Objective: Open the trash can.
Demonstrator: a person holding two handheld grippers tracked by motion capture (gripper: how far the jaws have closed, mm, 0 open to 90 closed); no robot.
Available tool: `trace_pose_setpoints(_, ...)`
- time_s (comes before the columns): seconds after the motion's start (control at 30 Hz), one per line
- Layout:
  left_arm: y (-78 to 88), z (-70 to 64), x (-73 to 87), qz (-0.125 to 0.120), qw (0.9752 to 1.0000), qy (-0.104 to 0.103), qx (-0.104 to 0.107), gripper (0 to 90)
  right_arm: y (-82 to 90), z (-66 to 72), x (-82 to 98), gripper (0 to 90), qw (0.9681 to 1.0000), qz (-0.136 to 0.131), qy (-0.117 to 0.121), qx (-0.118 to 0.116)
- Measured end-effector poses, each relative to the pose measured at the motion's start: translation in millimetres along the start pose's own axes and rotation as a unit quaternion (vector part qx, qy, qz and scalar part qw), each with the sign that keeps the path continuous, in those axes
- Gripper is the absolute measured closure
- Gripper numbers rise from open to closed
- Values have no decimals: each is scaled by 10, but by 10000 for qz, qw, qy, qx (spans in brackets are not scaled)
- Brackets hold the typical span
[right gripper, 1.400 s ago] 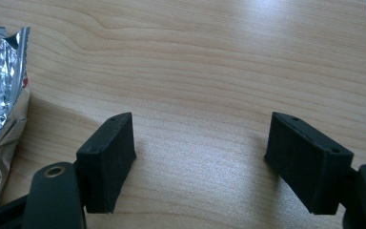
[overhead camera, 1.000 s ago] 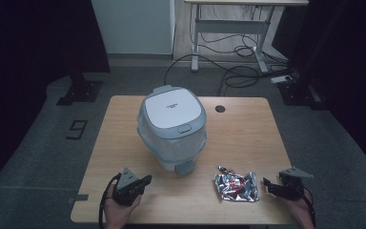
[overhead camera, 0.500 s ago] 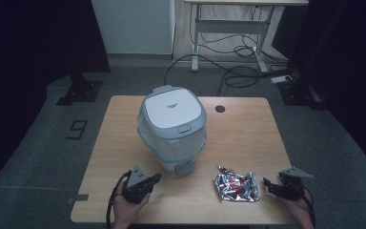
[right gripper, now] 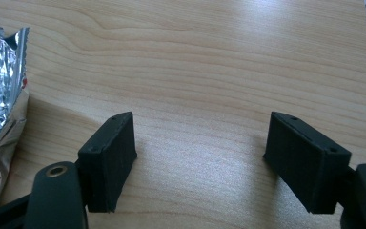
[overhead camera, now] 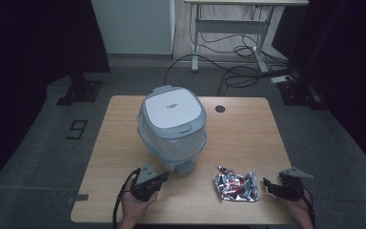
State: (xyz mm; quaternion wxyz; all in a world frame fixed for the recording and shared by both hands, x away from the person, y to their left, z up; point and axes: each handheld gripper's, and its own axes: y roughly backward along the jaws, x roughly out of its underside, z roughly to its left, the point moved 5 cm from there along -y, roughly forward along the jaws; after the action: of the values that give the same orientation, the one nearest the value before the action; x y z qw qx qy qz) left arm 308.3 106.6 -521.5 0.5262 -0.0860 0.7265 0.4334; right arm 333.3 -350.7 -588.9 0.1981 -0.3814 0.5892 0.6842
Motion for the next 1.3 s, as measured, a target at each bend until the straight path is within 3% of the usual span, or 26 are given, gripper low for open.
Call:
trace_pose_setpoints(0.13,-72,-10,-28,-29,10000,-10,-36,900,0,0,0,249,10000,0,-1,0)
trace_pose_setpoints(0.6,-355,-69,-59,85,9998,79,135,900,0,0,0,249,10000,0,-4,1)
trace_pose_setpoints(1.3,-608,-74,-62,139,9997,138,155,900,1,-3,0,253,10000,-8,-16,2)
